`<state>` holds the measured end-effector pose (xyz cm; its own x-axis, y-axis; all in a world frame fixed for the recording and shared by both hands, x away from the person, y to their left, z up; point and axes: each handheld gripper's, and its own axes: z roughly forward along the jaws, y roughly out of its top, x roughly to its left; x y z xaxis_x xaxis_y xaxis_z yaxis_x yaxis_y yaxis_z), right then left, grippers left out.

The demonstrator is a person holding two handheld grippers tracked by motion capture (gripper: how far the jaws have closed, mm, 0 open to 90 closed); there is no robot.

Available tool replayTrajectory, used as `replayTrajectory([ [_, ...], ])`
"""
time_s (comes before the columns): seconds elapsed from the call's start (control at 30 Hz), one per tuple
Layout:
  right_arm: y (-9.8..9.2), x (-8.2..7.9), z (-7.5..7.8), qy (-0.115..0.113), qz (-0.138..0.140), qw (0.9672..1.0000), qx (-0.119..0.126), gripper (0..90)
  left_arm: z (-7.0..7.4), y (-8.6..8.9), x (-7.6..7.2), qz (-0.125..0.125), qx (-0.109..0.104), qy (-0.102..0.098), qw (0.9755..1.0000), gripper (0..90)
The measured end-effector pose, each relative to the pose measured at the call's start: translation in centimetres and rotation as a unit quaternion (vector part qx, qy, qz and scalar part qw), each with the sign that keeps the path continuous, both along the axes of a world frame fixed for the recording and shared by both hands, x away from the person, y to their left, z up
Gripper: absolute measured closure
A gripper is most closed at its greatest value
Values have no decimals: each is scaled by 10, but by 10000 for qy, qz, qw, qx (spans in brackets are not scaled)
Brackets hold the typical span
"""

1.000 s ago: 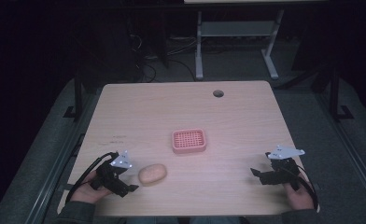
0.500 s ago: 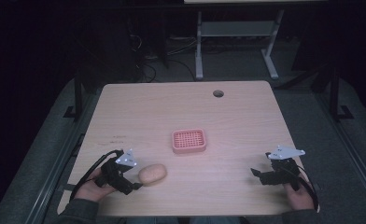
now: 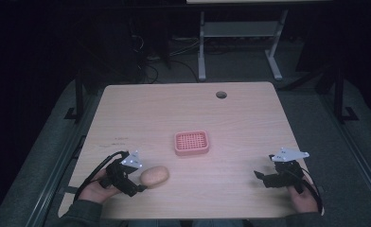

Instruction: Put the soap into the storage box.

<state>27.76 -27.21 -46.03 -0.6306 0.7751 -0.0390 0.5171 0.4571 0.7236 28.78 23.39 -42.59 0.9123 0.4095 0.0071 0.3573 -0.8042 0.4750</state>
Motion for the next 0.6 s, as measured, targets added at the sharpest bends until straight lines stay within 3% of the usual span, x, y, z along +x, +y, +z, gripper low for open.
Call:
replayTrajectory([
  [0.6,0,0,0,1,3,10000,2,141,-2,-6,5,-71,48,34,10000,200],
])
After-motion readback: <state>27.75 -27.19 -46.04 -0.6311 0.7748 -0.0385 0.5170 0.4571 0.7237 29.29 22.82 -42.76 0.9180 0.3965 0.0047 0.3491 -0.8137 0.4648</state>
